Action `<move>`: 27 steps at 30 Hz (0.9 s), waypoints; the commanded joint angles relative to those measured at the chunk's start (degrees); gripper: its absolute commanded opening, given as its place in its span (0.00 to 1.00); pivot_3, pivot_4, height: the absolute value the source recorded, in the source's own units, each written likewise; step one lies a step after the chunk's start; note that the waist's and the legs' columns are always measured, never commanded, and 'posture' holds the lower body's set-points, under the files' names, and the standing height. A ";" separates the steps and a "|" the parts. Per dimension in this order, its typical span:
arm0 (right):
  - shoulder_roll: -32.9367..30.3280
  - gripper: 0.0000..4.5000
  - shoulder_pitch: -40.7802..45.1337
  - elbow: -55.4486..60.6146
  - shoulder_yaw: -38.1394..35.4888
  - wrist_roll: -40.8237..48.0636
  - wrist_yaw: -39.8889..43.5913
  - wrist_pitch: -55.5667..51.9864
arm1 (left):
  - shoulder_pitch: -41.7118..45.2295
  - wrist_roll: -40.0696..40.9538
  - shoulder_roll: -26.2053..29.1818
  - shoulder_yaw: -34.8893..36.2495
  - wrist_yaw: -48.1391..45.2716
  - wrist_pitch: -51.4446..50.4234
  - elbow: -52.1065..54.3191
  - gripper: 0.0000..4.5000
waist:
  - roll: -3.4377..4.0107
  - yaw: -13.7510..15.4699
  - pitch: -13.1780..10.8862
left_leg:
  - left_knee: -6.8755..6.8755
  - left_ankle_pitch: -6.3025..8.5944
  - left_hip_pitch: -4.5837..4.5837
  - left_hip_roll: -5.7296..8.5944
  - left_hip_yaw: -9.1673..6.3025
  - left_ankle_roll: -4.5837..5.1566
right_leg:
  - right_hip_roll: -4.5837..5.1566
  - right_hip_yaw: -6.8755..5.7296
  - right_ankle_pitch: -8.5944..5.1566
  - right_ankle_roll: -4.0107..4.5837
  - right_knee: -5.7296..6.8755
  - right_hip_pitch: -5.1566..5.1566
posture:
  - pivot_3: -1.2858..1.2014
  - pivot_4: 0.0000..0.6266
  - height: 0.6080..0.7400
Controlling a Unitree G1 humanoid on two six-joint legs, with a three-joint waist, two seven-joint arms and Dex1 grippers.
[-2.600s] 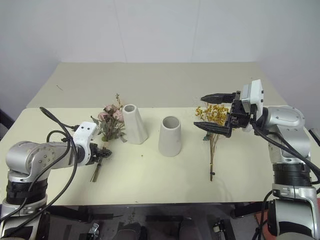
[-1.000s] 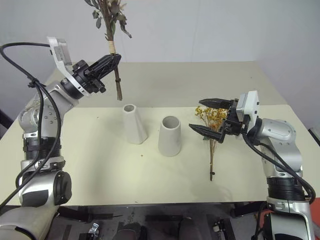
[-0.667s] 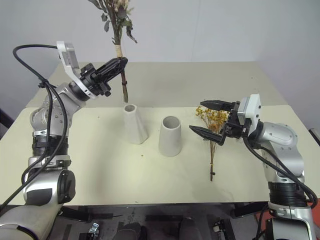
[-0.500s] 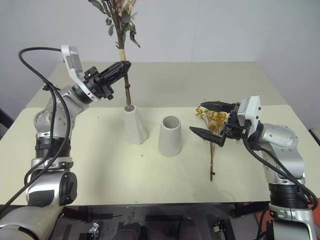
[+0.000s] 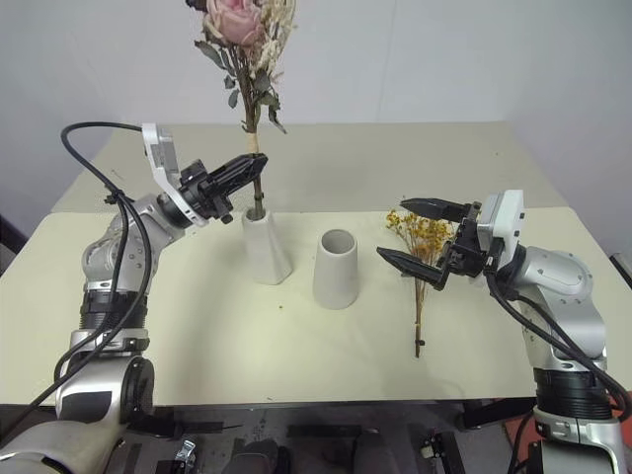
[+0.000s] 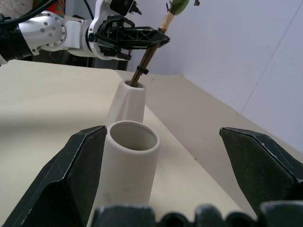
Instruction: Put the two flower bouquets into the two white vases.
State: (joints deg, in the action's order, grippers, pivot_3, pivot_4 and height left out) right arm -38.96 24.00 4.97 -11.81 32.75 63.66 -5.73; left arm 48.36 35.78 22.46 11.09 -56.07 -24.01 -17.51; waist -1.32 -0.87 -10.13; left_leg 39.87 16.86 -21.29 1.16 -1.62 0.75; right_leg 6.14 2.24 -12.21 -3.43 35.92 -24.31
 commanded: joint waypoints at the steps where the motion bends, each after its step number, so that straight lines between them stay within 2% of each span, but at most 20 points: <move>1: -0.91 1.00 0.18 1.90 -1.62 0.96 -0.34 -0.20 | -0.58 0.10 0.00 0.23 0.77 0.74 3.40 0.00 | 0.00 0.00 0.00 | 0.00 0.00 0.00 0.00 0.00 0.00 | 0.00 0.00 0.00 0.00 0.00 0.00 | 0.52 0.24 1.00; 13: -1.19 1.00 -0.46 2.42 -2.05 0.96 -1.26 -0.40 | -5.09 -0.83 -1.08 -0.33 2.65 1.38 5.20 0.00 | 0.00 -0.01 0.00 | 0.00 0.00 0.01 0.00 -0.03 0.00 | 0.00 0.00 0.00 0.00 -0.04 0.00 | 0.52 0.24 1.00; 27: -1.52 1.00 -1.39 3.55 -1.98 1.03 -2.09 -0.87 | -6.36 -1.75 -1.72 -0.25 3.76 1.77 5.52 0.00 | 0.00 -0.01 0.00 | 0.00 0.00 0.01 0.00 -0.04 0.01 | 0.00 0.00 0.00 0.00 -0.04 0.00 | 0.52 0.24 1.00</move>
State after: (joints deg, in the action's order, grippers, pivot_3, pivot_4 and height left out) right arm -39.75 22.01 6.64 -11.99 32.77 61.98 -6.44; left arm 42.02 33.81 20.63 10.58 -52.29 -23.69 -14.44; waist -1.31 -0.88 -10.13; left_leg 39.87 16.86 -21.28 1.16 -1.65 0.76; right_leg 6.14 2.25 -12.21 -3.43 35.87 -24.30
